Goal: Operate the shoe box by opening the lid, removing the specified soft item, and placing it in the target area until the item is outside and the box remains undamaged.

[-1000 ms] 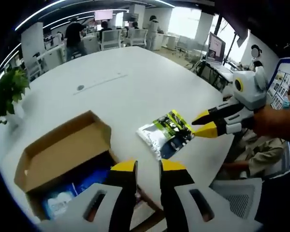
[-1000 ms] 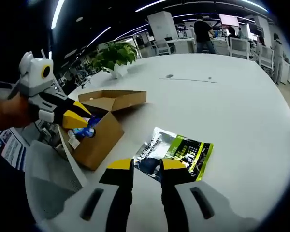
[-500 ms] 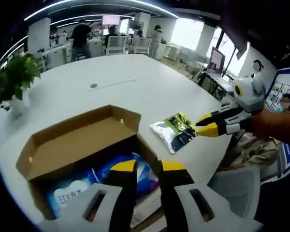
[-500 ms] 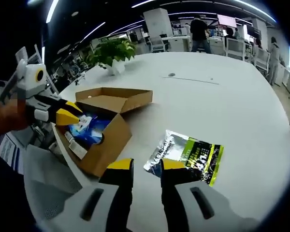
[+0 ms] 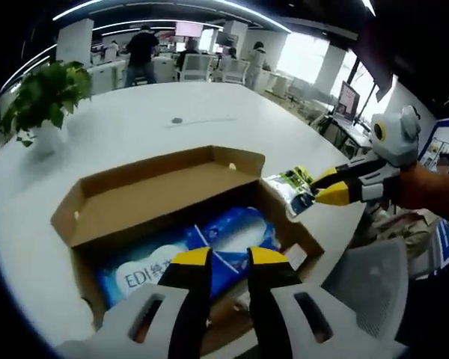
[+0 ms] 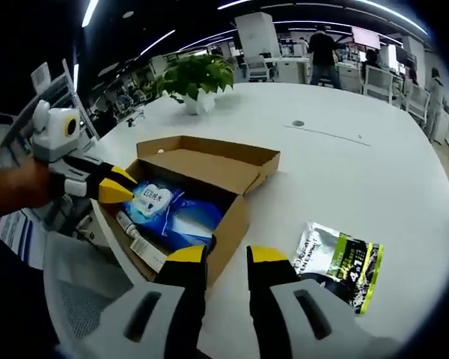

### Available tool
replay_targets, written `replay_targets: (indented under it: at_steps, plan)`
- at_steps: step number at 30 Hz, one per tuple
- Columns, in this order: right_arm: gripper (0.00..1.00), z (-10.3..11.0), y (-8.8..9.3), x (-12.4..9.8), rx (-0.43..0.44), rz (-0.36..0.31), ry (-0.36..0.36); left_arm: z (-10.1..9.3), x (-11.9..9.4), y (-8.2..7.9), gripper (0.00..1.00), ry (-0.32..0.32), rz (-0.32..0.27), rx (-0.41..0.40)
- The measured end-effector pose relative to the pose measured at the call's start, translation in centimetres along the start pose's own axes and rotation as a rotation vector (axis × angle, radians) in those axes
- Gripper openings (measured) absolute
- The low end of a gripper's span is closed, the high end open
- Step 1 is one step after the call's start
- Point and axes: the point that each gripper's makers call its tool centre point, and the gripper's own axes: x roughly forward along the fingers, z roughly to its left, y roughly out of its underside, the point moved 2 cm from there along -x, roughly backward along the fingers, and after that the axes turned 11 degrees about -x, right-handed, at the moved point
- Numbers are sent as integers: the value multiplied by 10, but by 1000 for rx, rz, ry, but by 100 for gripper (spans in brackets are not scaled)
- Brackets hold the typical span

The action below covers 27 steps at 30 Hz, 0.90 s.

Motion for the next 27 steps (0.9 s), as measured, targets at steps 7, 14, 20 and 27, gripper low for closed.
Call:
replay_targets:
  at_steps: [7,14,20,27]
  plan:
    - [19,21,-9,17,-25,15,-28,21,-7,6,16,-8,1,-28]
    - [18,39,-20,33,-47,20,-52,37,-11,11,16,-11,5,-45]
    - [18,53,-27,49,-69,35,-77,49,-14,12,17,-9,0,-63]
    - [17,73,-33,73,-87,49,-119,63,-17,21,16,-15,14,-87]
